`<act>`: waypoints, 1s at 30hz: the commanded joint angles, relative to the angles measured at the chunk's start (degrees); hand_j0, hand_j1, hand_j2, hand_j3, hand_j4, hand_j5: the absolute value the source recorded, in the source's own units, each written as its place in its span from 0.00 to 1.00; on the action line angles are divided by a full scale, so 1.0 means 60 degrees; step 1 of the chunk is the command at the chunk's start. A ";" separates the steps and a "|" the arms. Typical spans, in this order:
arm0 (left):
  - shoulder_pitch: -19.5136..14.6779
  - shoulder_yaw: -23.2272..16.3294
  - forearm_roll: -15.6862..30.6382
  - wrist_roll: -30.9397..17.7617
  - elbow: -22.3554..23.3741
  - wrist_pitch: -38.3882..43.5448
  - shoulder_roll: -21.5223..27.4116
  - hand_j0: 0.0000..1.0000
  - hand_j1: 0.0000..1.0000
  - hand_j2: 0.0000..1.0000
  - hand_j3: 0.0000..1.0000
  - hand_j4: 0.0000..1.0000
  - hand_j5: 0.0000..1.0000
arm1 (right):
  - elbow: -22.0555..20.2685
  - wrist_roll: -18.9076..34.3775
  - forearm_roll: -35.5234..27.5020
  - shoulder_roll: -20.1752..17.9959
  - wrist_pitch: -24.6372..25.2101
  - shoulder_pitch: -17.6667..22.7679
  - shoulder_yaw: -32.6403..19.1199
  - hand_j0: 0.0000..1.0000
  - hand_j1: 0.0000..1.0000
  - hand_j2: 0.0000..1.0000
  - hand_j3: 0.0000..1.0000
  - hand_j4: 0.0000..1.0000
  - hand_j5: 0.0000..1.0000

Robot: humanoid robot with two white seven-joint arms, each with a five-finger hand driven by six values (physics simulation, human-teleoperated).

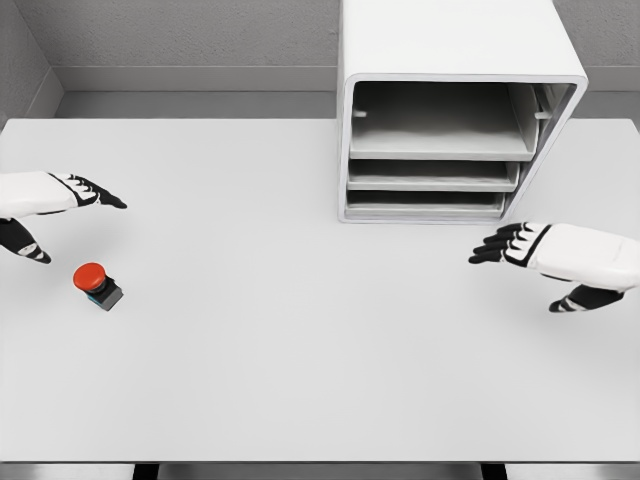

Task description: Slide open multi-storey tabletop storage cabinets and put open load switch and slide close multi-storey tabletop storage cabinets

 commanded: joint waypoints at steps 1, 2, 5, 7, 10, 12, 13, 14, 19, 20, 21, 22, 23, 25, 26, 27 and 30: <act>0.0000 -0.0006 0.0060 0.0003 -0.0032 0.0024 0.0027 1.00 1.00 1.00 1.00 1.00 1.00 | -0.0012 -0.0004 -0.0060 0.0000 0.0027 -0.0029 0.0051 1.00 1.00 1.00 1.00 1.00 1.00; 0.0000 -0.0006 0.0060 0.0003 -0.0032 0.0024 0.0027 1.00 1.00 1.00 1.00 1.00 1.00 | -0.0012 -0.0004 -0.0060 0.0015 0.0027 -0.0029 0.0051 1.00 1.00 1.00 1.00 1.00 1.00; -0.0015 -0.0108 0.0060 0.0003 -0.0120 0.0024 0.0056 1.00 1.00 1.00 1.00 1.00 1.00 | 0.0003 -0.0004 -0.0060 0.0029 0.0027 -0.0029 0.0051 1.00 1.00 1.00 1.00 1.00 1.00; -0.0015 -0.0123 0.0060 0.0003 -0.0252 0.0024 0.0071 1.00 1.00 1.00 1.00 1.00 1.00 | 0.0003 -0.0004 -0.0089 0.0059 0.0027 -0.0263 0.0036 1.00 1.00 1.00 1.00 1.00 1.00; 0.0029 -0.0181 0.0089 0.0003 -0.0223 0.0024 0.0276 1.00 1.00 1.00 1.00 1.00 1.00 | 0.0003 -0.0004 -0.0103 0.0513 0.0027 -0.1172 0.0036 1.00 1.00 1.00 1.00 1.00 1.00; 0.0015 -0.0839 0.0074 0.0003 -0.0252 0.0024 0.0261 1.00 1.00 1.00 1.00 1.00 1.00 | 0.0003 -0.0004 -0.0133 0.0805 0.0027 -0.1640 0.0065 1.00 1.00 1.00 1.00 1.00 1.00; 0.0015 -0.0929 0.0060 0.0003 -0.0442 0.0024 0.0291 1.00 1.00 1.00 1.00 1.00 1.00 | 0.0003 -0.0004 -0.0133 0.0835 0.0027 -0.1685 0.0080 1.00 1.00 1.00 1.00 1.00 1.00; 0.0015 -0.0943 0.0060 0.0003 -0.0662 0.0024 0.0305 1.00 1.00 1.00 1.00 1.00 1.00 | 0.0003 -0.0004 -0.0133 0.0835 0.0027 -0.1758 0.0270 1.00 1.00 1.00 1.00 1.00 1.00; 0.0059 -0.1163 0.0030 0.0003 -0.1072 0.0024 0.0393 1.00 1.00 1.00 1.00 1.00 1.00 | 0.0032 -0.0004 -0.0133 0.1245 0.0027 -0.2885 0.1837 1.00 1.00 1.00 1.00 1.00 1.00; 0.0073 -0.1178 0.0030 0.0003 -0.1072 0.0024 0.0408 1.00 1.00 1.00 1.00 1.00 1.00 | 0.0032 -0.0004 -0.0133 0.1435 0.0027 -0.3265 0.2305 1.00 1.00 1.00 1.00 1.00 1.00; 0.0073 -0.1265 0.0030 0.0003 -0.1072 0.0024 0.0408 1.00 1.00 1.00 1.00 1.00 1.00 | 0.0047 -0.0004 -0.0133 0.1524 0.0027 -0.3442 0.2409 1.00 1.00 1.00 1.00 1.00 1.00; 0.0073 -0.1295 0.0016 0.0003 -0.1058 0.0024 0.0408 1.00 1.00 1.00 1.00 1.00 1.00 | 0.0076 -0.0004 -0.0133 0.1597 0.0027 -0.3501 0.2409 1.00 1.00 1.00 1.00 1.00 1.00; 0.0073 -0.1397 0.0001 0.0003 -0.1058 0.0024 0.0423 1.00 1.00 1.00 1.00 1.00 1.00 | 0.0076 -0.0004 -0.0147 0.1655 0.0027 -0.3589 0.2497 1.00 1.00 1.00 1.00 1.00 1.00; 0.0088 -0.1456 -0.0116 0.0003 -0.1102 0.0024 0.0408 1.00 1.00 1.00 1.00 1.00 1.00 | 0.0134 -0.0004 -0.0089 0.1831 0.0027 -0.3779 0.2556 1.00 1.00 1.00 1.00 1.00 1.00; 0.0073 -0.1456 -0.0131 0.0003 -0.1102 0.0024 0.0408 1.00 1.00 1.00 1.00 1.00 1.00 | 0.0193 -0.0004 -0.0030 0.1933 0.0027 -0.3911 0.2556 1.00 1.00 1.00 1.00 1.00 1.00; 0.0073 -0.1456 -0.0160 0.0003 -0.1116 0.0024 0.0393 1.00 1.00 1.00 1.00 1.00 1.00 | 0.0354 -0.0004 0.0160 0.2051 0.0645 -0.4014 0.2599 1.00 1.00 1.00 1.00 1.00 1.00; 0.0088 -0.1456 -0.0189 0.0003 -0.1116 0.0024 0.0393 1.00 1.00 1.00 1.00 1.00 1.00 | 0.1291 -0.0004 0.0219 0.2373 0.1158 -0.4438 0.2600 1.00 1.00 1.00 1.00 1.00 1.00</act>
